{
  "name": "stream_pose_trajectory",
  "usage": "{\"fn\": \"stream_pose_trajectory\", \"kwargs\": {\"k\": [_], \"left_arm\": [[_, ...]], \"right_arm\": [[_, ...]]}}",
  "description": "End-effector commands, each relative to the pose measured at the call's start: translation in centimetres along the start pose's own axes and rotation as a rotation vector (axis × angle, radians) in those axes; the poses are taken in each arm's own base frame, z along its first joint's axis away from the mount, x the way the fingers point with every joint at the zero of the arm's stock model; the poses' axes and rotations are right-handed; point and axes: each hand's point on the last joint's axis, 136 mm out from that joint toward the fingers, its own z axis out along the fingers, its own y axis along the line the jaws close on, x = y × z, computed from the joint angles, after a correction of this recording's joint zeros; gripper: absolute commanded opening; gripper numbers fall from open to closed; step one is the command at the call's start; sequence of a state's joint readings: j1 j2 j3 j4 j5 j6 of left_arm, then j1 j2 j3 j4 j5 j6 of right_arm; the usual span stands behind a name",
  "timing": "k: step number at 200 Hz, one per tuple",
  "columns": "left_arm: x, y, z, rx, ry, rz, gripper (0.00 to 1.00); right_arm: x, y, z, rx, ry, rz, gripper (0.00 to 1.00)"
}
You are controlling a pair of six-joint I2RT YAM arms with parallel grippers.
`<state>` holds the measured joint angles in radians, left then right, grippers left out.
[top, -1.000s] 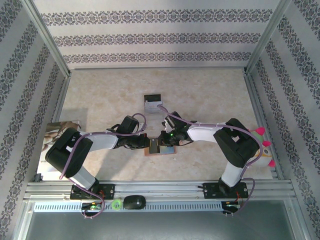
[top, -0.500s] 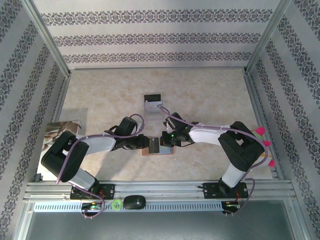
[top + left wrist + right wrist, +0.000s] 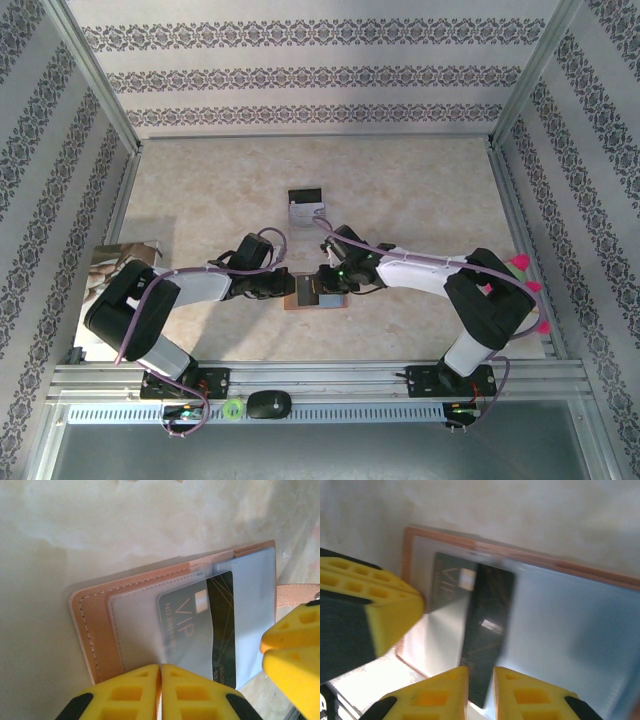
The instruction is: Take the credit cards out of the card holder
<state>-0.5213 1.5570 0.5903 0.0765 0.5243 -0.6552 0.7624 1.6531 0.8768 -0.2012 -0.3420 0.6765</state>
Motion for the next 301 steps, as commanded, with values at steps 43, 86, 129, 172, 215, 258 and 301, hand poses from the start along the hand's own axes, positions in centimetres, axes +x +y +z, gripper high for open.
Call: {"fn": "stream_pose_trajectory", "kwargs": {"k": [43,86,129,172,215,258,301], "left_arm": [[2.9,4.2,0.9,-0.147,0.102,-0.072,0.07],[2.9,4.2,1.2,-0.138,0.111,-0.074,0.05],[3.0,4.1,1.4,-0.135,0.125,-0.068,0.03],[2.9,4.1,1.0,-0.139,0.107,-0.068,0.03],[2.8,4.0,1.1,-0.132,0.105,-0.064,0.03],[2.0,3.4,0.9,-0.115,0.081,-0.050,0.07],[1.1,2.5,0.7,-0.077,0.048,-0.046,0.19]], "right_arm": [[-0.3,-1.5,1.3,0.043,0.028,0.042,0.25],[-0.2,-1.3,2.1,0.002,0.049,0.046,0.29],[-0.4,-0.1,2.4,-0.060,0.057,0.035,0.18],[-0.6,-2.3,1.2,0.008,0.010,0.076,0.00],[-0.1,-4.2,-1.6,0.101,-0.043,0.070,0.00],[-0.3,-3.9,-3.9,0.158,-0.061,0.042,0.00],[-0.7,-2.5,-4.3,0.240,-0.044,-0.025,0.00]]}}
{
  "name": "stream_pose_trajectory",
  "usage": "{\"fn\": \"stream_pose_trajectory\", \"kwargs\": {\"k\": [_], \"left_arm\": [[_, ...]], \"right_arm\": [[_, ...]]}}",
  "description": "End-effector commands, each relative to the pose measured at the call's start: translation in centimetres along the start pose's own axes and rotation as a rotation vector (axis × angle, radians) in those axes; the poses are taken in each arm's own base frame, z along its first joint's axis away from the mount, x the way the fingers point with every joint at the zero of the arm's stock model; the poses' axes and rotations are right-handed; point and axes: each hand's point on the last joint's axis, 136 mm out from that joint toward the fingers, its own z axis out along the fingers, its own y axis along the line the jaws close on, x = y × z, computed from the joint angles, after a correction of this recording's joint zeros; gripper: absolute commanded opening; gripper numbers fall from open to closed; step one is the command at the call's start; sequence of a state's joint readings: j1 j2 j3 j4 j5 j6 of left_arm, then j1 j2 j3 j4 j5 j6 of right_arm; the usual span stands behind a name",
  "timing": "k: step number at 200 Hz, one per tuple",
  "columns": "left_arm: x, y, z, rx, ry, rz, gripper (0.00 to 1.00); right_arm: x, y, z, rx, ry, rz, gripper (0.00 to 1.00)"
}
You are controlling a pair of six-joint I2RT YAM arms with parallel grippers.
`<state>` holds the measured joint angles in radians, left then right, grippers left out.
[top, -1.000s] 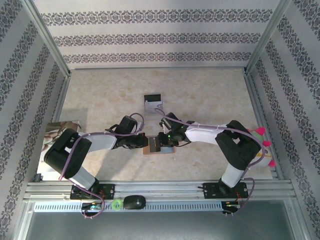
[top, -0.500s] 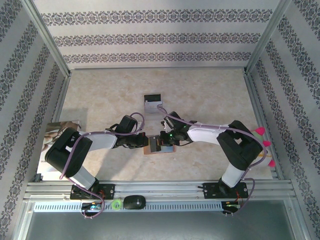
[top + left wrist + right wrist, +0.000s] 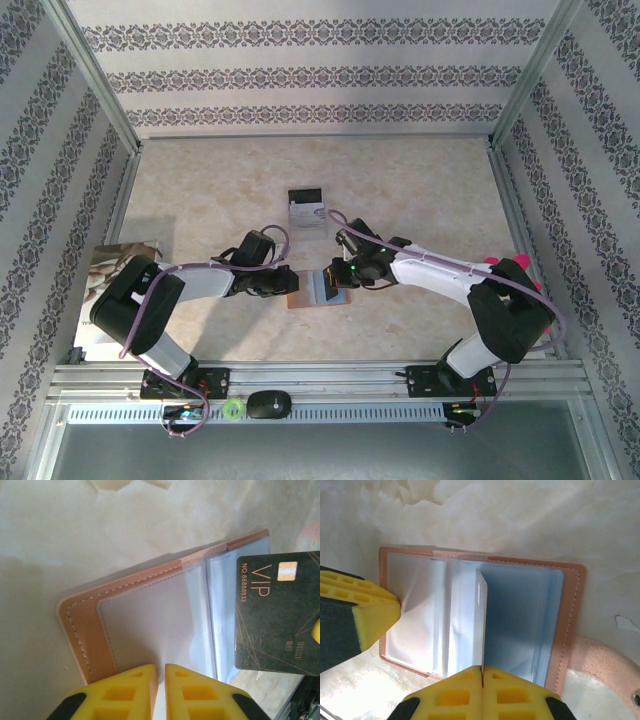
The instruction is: Take the credit cards out of the card holder
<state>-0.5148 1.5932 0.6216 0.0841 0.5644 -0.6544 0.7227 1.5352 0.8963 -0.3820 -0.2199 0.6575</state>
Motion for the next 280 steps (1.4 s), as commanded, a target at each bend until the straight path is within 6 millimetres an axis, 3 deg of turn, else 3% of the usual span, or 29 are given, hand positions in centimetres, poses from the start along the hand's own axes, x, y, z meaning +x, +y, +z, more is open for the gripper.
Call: {"fn": "stream_pose_trajectory", "kwargs": {"k": [1,43,82,114,151,212,217,233,280], "left_arm": [[1.6,3.2,0.2,-0.109,0.030,-0.046,0.19],[1.5,3.0,0.4,-0.093,0.028,-0.042,0.22],[1.4,2.8,0.4,-0.087,0.032,-0.035,0.22],[1.2,2.5,0.3,-0.078,0.029,-0.032,0.25],[0.6,1.8,-0.1,-0.056,0.005,-0.035,0.37],[-1.5,-1.8,-2.8,0.032,-0.078,-0.015,0.63],[-1.7,-2.0,-3.1,0.034,-0.083,-0.015,0.75],[-1.8,-2.4,-3.9,0.043,-0.095,-0.013,1.00],[-1.9,-2.3,-6.6,0.035,-0.135,-0.027,1.00]], "right_arm": [[0.0,-0.3,-0.4,0.112,0.012,-0.059,0.00],[0.6,0.5,0.6,0.209,0.067,-0.141,0.00],[1.1,0.8,1.9,0.201,0.094,-0.146,0.12],[0.5,0.9,1.5,0.200,0.069,-0.159,0.00],[-2.1,2.0,-1.8,0.140,-0.055,-0.247,0.00],[-6.6,4.8,-6.8,0.043,-0.219,-0.506,0.00],[-7.1,4.9,-7.1,0.043,-0.233,-0.520,0.00],[-8.9,5.3,-8.2,0.025,-0.283,-0.565,0.00],[-13.3,7.7,-11.1,-0.076,-0.347,-0.751,0.00]]}}
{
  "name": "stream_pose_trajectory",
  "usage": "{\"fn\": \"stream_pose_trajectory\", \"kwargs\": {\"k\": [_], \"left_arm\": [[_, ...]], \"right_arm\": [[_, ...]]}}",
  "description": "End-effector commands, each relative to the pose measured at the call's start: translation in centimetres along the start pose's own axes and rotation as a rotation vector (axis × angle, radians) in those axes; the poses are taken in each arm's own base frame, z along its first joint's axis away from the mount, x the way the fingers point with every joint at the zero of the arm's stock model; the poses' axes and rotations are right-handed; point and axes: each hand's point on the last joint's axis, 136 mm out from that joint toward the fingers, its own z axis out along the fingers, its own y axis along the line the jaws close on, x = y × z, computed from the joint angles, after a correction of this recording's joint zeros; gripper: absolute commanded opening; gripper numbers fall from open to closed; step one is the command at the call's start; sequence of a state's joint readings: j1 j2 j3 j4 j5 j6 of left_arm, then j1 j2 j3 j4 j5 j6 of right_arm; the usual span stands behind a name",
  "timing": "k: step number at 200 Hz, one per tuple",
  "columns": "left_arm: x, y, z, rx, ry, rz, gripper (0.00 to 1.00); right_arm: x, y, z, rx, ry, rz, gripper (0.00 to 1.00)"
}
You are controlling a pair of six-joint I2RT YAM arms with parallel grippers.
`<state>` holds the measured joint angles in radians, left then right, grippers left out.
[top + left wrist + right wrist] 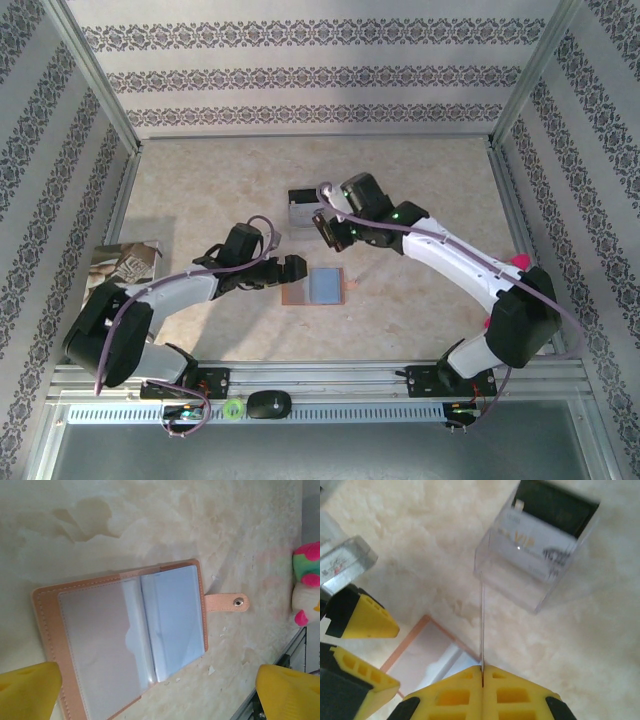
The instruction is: Take the credit cards out of the card holder
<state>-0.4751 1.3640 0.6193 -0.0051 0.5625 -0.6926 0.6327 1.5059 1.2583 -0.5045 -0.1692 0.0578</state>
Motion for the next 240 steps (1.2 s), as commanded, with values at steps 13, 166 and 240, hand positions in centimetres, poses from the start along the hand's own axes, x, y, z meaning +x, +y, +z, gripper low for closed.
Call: {"fn": "stream_pose_trajectory", "kwargs": {"k": [13,166,240], "left_arm": [[0.0,0.7,-2.4,-0.044,-0.023,-0.023,1.00],[-1.5,4.4,-7.3,-0.189,-0.107,-0.118,1.00],[-1.7,5.2,-6.5,-0.199,-0.075,-0.141,1.00]], "right_arm": [[-4.4,0.7,-0.3,-0.094,-0.046,-0.234,0.00],[-9.1,-4.6,8.4,-0.050,0.192,-0.775,0.00],[-8.3,-6.8,11.6,0.060,0.225,-0.884,0.00]]}}
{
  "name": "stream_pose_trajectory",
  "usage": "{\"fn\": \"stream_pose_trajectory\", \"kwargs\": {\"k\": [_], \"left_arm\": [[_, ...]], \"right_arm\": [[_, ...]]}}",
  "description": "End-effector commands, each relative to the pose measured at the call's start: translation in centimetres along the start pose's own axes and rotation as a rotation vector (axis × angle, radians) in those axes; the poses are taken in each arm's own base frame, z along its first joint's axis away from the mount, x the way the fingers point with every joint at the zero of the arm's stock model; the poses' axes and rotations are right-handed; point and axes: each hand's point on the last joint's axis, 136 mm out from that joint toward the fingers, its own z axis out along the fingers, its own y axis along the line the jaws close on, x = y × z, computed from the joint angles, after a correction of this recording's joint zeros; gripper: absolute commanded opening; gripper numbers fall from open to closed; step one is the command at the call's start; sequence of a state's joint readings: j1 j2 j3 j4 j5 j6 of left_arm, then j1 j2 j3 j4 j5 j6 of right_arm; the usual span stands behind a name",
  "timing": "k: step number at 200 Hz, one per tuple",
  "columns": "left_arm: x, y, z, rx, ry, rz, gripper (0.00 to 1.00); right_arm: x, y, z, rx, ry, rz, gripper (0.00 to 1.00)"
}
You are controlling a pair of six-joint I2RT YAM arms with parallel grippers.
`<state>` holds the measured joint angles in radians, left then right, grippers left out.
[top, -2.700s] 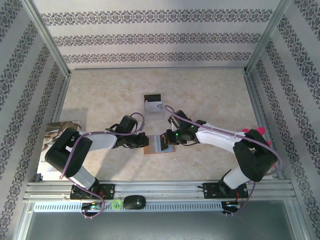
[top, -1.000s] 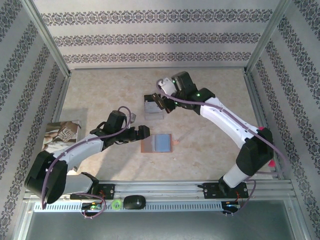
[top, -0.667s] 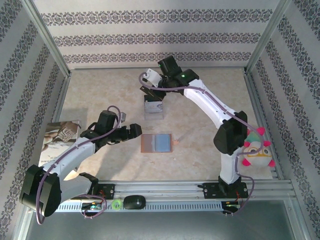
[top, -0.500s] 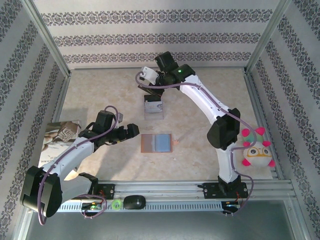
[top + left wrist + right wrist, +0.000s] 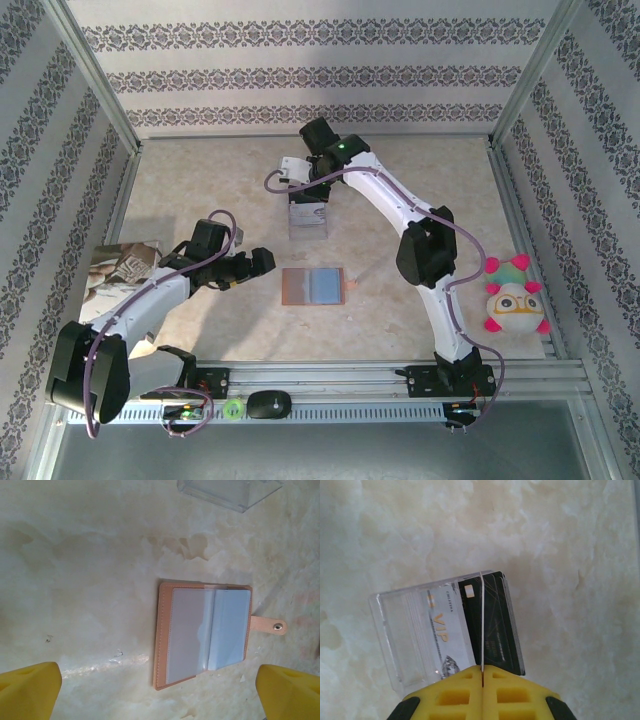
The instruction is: Take the credit cards out of the card holder
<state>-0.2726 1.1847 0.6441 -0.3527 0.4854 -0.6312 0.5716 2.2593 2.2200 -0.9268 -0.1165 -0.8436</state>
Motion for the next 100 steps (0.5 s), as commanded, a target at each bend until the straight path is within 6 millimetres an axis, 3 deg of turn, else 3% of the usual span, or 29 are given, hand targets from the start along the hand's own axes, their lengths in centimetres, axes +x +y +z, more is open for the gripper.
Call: {"fn": "stream_pose_trajectory", "kwargs": {"k": [1,100], "left_arm": [[-0.4,0.0,-0.2,-0.004,0.001,0.004,1.00],[-0.2,0.9,0.8,-0.007,0.021,-0.021,1.00]], "right_arm": [[0.4,-0.9,0.3,0.060,0.020,-0.060,0.00],[0.9,-0.6,1.5,0.084,0.031,-0.116,0.00]]}}
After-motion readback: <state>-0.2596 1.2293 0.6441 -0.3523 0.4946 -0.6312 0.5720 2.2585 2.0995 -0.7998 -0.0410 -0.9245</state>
